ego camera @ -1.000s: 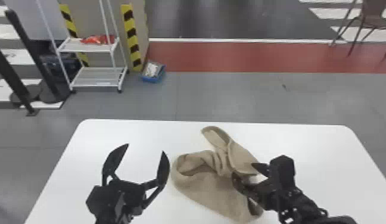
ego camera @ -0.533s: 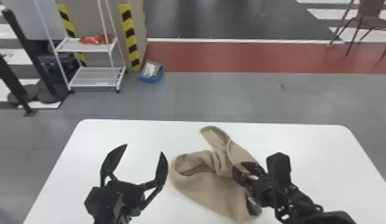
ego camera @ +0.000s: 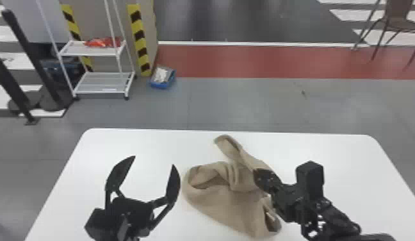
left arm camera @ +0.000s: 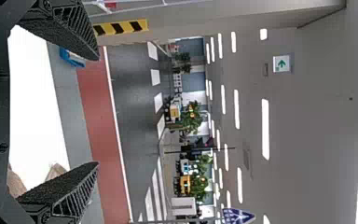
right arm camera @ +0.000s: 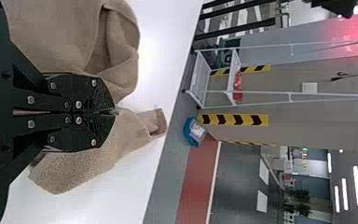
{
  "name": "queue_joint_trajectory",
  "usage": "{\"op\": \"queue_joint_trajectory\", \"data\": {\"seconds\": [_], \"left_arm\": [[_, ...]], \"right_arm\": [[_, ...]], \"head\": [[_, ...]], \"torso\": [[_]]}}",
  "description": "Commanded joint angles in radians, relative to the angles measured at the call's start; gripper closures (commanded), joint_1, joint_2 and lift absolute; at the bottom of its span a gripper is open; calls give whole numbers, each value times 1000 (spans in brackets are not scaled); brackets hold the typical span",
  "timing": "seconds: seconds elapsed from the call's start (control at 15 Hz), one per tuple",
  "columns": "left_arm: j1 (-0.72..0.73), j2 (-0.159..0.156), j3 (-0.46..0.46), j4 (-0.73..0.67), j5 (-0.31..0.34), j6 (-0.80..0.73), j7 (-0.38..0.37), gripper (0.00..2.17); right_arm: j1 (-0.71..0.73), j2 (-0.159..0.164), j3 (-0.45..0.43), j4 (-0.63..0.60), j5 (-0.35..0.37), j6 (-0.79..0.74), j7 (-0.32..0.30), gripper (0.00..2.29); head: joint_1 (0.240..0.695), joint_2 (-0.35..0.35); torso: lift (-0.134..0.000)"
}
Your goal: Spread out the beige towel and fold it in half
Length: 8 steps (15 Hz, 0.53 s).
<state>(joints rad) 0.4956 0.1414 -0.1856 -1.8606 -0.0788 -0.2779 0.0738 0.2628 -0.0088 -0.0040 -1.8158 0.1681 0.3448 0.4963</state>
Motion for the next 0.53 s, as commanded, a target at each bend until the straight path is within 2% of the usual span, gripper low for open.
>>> {"op": "queue_joint_trajectory", "data": {"seconds": [0.0, 0.13, 0.27, 0.33, 0.4, 0.47], "left_arm": [[17, 1, -2, -14, -4, -17, 0, 87], [26, 6, -6, -22, -9, -20, 0, 87], [31, 12, -8, -25, -9, -30, -2, 87], [37, 20, -11, -25, -10, -48, -2, 87], [38, 33, -26, -25, -10, -51, 0, 87], [43, 38, -34, -28, -19, -57, -2, 87]], "right_arm": [[61, 0, -31, -243, -41, 133, 14, 1663], [36, 1, -125, -364, -62, 323, 27, 1663], [-59, -2, -303, -382, -111, 514, 64, 1663], [-94, -2, -367, -382, -124, 547, 74, 1663], [-131, -8, -436, -367, -116, 547, 77, 1663], [-165, -20, -496, -323, -111, 556, 77, 1663]], "head": [[695, 2], [695, -9], [695, -51], [695, -82], [695, -161], [695, -195]], "torso": [[0], [0], [0], [0], [0], [0]]}}
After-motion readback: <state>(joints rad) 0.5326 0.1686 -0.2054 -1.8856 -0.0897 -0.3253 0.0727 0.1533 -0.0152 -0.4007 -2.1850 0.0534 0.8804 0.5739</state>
